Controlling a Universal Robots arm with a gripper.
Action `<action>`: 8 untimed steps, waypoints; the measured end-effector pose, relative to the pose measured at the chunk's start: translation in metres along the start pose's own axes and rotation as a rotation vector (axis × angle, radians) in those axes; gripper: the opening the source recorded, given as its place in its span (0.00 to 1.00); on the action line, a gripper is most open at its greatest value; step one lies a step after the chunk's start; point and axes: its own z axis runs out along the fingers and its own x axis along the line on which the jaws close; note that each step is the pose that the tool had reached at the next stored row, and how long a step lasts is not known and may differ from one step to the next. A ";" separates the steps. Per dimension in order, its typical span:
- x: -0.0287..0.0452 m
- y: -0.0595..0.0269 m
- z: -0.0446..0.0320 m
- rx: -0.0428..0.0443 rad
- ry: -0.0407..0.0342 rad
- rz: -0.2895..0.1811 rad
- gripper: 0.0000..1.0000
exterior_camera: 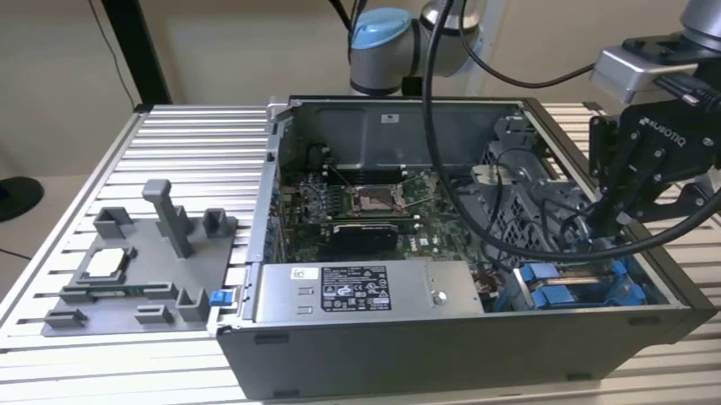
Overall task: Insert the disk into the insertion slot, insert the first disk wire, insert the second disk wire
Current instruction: 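Insert the first disk wire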
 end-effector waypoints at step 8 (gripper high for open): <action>0.0012 -0.0126 0.0012 -0.0388 0.0121 -0.001 0.00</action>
